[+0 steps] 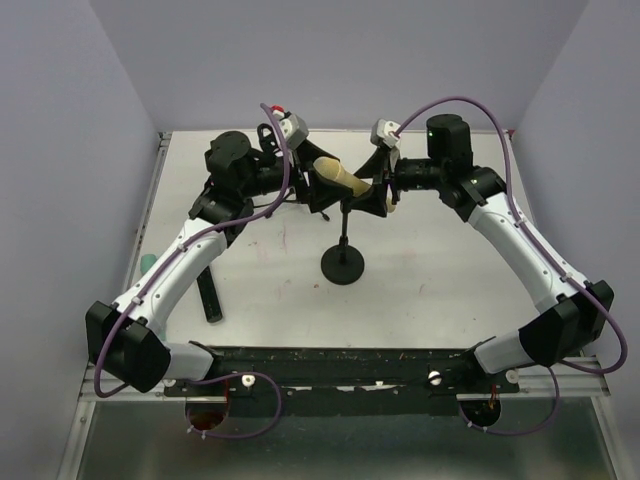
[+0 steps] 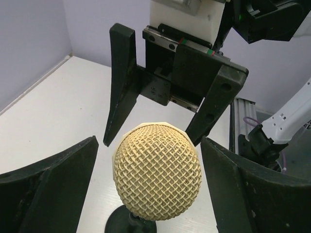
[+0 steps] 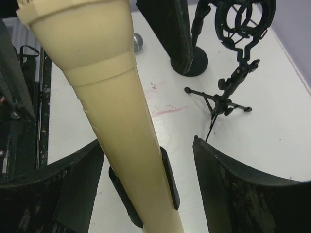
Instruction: Remove the microphone from the stand
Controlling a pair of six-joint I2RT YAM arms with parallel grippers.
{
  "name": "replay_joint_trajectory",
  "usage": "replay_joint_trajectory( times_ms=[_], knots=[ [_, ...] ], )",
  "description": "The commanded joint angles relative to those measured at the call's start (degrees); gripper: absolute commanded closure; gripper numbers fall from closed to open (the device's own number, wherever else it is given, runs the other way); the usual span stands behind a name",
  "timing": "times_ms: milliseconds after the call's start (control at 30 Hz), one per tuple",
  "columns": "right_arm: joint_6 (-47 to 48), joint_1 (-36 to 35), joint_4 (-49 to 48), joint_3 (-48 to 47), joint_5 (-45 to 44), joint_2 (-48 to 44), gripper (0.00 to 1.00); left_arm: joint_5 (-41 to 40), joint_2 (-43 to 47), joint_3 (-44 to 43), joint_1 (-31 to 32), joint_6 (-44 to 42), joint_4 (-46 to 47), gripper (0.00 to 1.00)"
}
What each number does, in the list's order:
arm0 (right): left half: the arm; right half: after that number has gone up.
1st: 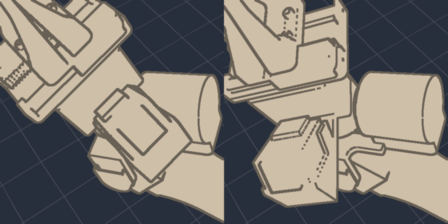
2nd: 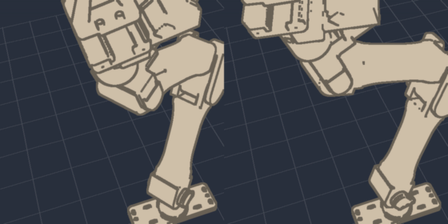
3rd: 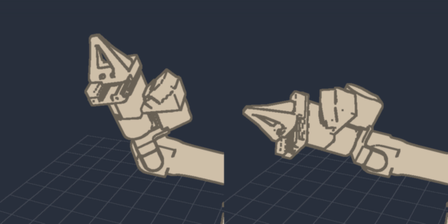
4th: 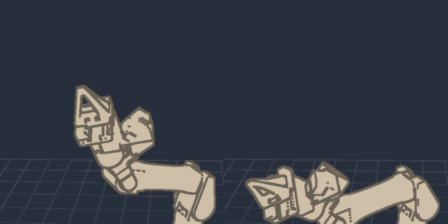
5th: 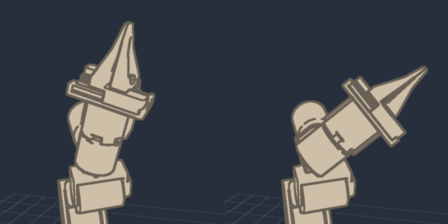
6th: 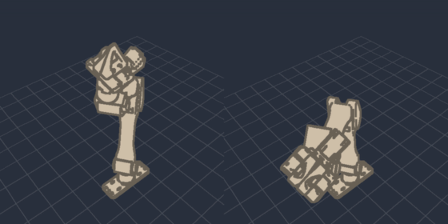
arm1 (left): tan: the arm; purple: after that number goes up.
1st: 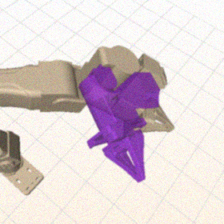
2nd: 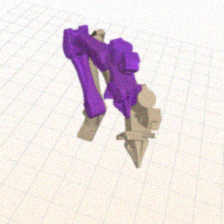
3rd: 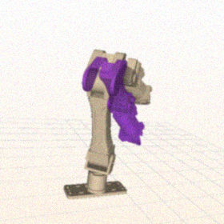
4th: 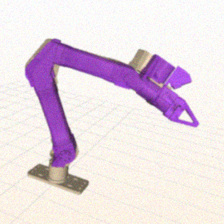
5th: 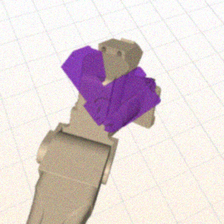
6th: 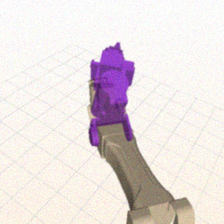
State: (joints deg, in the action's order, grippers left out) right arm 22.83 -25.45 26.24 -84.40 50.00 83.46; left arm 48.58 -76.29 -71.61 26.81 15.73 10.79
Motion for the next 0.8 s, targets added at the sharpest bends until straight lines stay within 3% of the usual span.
replay_joint_trajectory(
  times_ms=[0,300,467,767],
  knots=[
    [-4.81,-0.21,-6.82,-1.72,2.82,0.29,0.20,2.57,2.63,-1.34,0.00,-1.91,-2.24,0.02],
    [-2.97,-1.70,-5.76,-4.63,2.84,2.67,0.18,3.28,12.22,7.62,-2.55,-14.32,-12.90,0.01],
    [-4.02,-2.23,-8.22,-4.19,1.16,2.85,0.22,1.53,7.67,12.37,-2.29,-12.57,-3.60,0.04],
    [-5.07,-2.41,-7.69,-5.07,-1.04,3.20,0.41,5.21,-2.19,10.97,-2.11,-10.90,4.32,0.16]
  ],
)
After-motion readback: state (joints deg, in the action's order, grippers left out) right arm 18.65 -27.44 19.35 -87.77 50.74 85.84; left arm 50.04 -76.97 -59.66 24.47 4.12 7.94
